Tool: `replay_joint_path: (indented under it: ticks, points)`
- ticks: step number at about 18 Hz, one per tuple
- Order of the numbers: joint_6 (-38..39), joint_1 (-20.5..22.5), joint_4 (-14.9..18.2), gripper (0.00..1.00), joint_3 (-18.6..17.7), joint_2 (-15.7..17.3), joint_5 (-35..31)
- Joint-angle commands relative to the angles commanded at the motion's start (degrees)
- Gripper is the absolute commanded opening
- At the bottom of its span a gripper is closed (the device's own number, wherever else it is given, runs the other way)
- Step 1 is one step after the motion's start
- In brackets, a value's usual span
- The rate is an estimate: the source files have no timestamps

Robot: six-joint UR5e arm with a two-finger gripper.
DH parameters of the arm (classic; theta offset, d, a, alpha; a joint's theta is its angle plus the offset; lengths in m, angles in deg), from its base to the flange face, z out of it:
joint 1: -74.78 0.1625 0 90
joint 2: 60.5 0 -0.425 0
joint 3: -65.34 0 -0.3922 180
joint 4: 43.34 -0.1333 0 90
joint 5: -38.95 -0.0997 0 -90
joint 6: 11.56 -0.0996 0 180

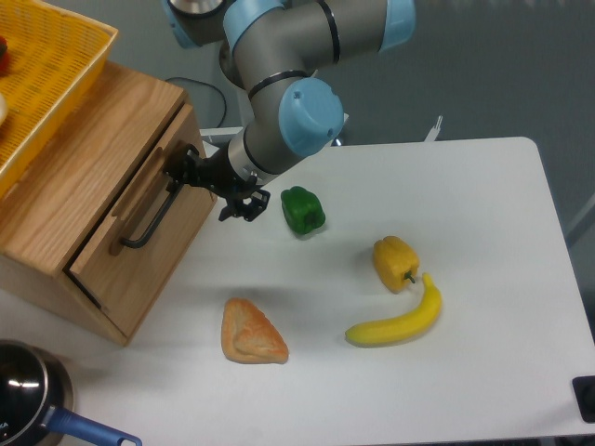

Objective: Slide the top drawer open
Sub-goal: 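Pull the handle outward, sliding the upper drawer open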

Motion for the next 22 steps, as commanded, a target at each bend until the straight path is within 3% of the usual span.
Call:
replay_joint_path:
  ticks: [22]
  points:
    - [-1.7, 4.3, 0.5, 1.0, 0.4, -0.4, -0.2]
